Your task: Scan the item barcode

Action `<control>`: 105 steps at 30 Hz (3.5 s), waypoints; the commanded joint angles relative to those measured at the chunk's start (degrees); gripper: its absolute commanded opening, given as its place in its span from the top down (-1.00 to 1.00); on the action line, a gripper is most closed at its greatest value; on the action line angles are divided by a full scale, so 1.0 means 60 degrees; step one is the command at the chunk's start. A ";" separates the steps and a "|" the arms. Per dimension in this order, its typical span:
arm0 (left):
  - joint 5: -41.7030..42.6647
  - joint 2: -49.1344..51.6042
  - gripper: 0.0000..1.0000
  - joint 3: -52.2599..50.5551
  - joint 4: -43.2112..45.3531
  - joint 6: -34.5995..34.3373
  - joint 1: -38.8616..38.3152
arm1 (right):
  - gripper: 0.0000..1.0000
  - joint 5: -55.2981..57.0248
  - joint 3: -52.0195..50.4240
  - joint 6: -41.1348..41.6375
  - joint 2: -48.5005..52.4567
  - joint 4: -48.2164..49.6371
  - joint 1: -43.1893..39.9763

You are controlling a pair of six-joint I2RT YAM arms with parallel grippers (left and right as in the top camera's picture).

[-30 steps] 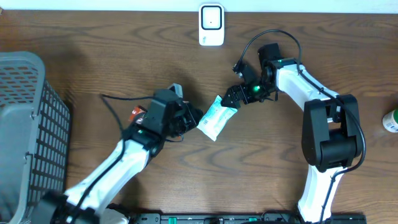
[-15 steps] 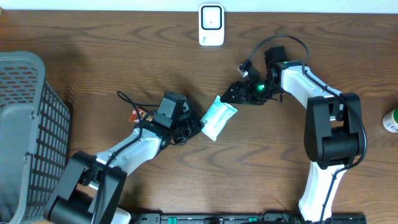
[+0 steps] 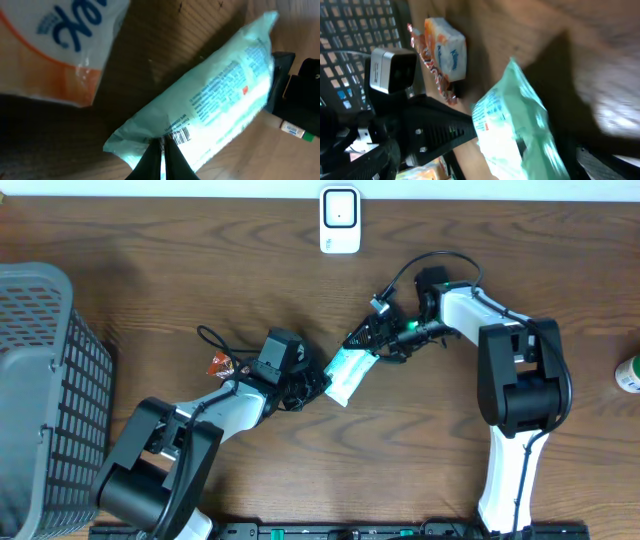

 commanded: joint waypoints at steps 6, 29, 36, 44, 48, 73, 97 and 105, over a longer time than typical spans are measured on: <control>0.0025 0.0554 0.86 -0.0029 0.0189 -0.0175 0.0033 | 0.42 0.3858 -0.0568 -0.0091 0.1133 -0.0055 0.0885; 0.0087 0.0554 0.86 -0.0029 0.0149 -0.0160 0.0029 | -0.17 0.3289 -0.0514 -0.0816 0.1126 -0.0605 -0.0860; 0.0087 0.0554 0.85 -0.0029 0.0146 -0.0160 0.0029 | 0.00 0.3337 -0.0565 -0.0816 0.1126 -0.0270 -0.0127; 0.0098 0.0554 0.85 -0.0029 0.0142 -0.0160 0.0029 | 0.92 0.3333 -0.0565 -0.0812 0.1126 -0.0211 0.0069; 0.0277 0.0550 0.85 -0.0025 0.0197 -0.0157 0.0040 | 0.97 0.3286 -0.0259 -0.0863 0.1118 -0.0860 -0.0160; -0.6065 -0.8389 -0.66 0.1384 -0.5198 0.4390 0.1049 | 0.97 0.3268 0.1450 -0.1880 -0.4710 -0.2036 -0.0539; -0.6215 -0.8462 -0.68 0.1341 -0.6364 0.4386 0.1049 | 0.97 1.2870 0.1446 -0.4503 -0.1552 1.1180 0.1891; -0.6215 -0.8444 -0.68 0.1341 -0.6368 0.4386 0.1049 | 0.97 1.2506 0.1446 -0.6969 -0.0018 1.2440 0.2182</control>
